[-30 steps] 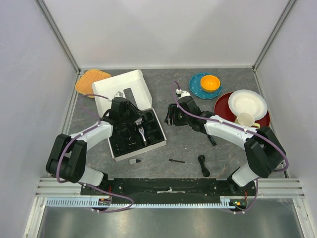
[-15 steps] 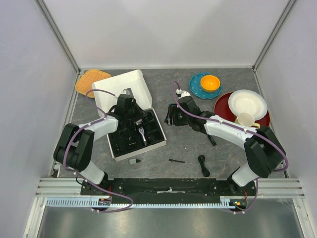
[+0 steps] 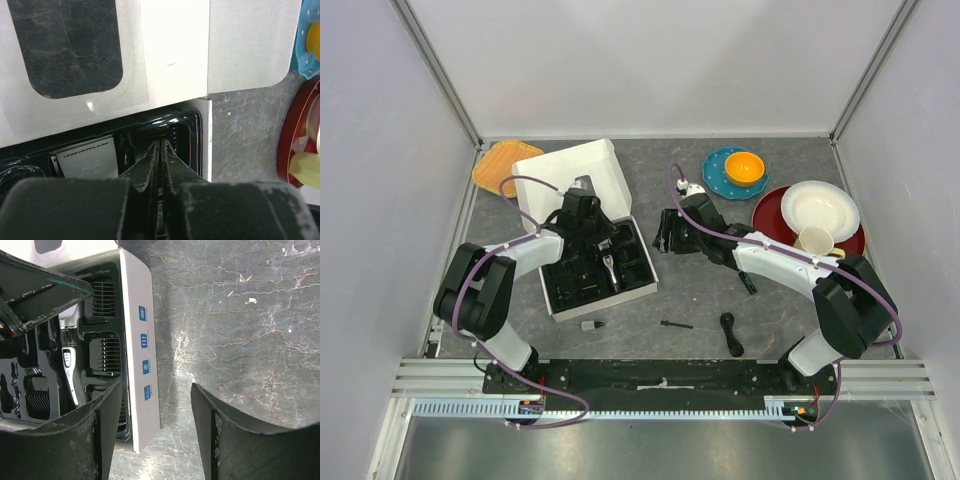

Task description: Sort the hair-cutting tools

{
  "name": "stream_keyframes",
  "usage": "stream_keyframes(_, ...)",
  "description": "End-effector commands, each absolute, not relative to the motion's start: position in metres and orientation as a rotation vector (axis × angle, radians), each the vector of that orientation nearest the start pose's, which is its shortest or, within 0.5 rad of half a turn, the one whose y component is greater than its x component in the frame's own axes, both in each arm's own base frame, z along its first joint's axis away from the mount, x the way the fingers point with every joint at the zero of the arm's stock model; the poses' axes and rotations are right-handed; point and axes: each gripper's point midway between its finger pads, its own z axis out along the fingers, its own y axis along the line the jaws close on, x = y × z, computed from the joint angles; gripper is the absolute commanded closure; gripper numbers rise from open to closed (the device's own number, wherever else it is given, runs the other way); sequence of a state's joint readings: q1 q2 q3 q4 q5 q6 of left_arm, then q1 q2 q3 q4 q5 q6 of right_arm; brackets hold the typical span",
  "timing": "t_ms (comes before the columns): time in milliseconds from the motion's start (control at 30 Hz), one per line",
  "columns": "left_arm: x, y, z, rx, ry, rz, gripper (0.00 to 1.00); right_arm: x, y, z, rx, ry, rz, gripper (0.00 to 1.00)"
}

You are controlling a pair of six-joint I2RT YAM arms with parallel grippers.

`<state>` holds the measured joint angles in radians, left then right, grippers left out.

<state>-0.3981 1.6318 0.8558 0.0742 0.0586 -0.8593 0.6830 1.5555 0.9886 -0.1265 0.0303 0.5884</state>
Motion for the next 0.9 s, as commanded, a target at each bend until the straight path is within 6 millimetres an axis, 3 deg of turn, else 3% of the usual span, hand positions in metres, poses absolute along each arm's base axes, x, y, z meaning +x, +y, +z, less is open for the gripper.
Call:
stream_keyframes(0,0.392,-0.203,0.1,-0.432,2.241,-0.666,0.88,0.323,0.286,0.134,-0.102,2.292,0.659,0.35)
stream_keyframes(133,0.399,-0.202,0.139,-0.405,2.213,-0.654,0.7,0.323,0.287,0.146,-0.16,2.259,0.669,0.36)
stream_keyframes(200,0.406,-0.197,0.162,-0.393,2.17,-0.623,0.64,0.322,0.283,0.147,-0.174,2.259,0.643,0.35)
stream_keyframes(333,0.401,-0.185,0.19,-0.385,2.122,-0.587,0.58,0.309,0.285,0.145,-0.235,2.282,0.687,0.34)
stream_keyframes(400,0.39,-0.171,0.204,-0.405,2.102,-0.554,0.56,0.299,0.289,0.144,-0.266,2.287,0.72,0.34)
stream_keyframes(467,0.376,-0.158,0.205,-0.429,2.114,-0.517,0.54,0.29,0.296,0.15,-0.304,2.262,0.759,0.34)
stream_keyframes(500,0.367,-0.151,0.221,-0.433,2.076,-0.526,0.53,0.277,0.305,0.148,-0.366,2.253,0.78,0.33)
stream_keyframes(567,0.351,-0.137,0.221,-0.451,2.076,-0.488,0.49,0.262,0.32,0.157,-0.448,2.196,0.829,0.32)
stream_keyframes(733,0.301,-0.094,0.23,-0.502,2.044,-0.403,0.35,0.195,0.369,0.143,-0.778,2.15,0.92,0.3)
stream_keyframes(800,0.284,-0.077,0.217,-0.544,2.084,-0.349,0.31,0.177,0.379,0.129,-0.804,2.179,0.909,0.3)
stream_keyframes(867,0.269,-0.069,0.221,-0.549,2.07,-0.354,0.29,0.17,0.378,0.117,-0.675,2.261,0.882,0.3)
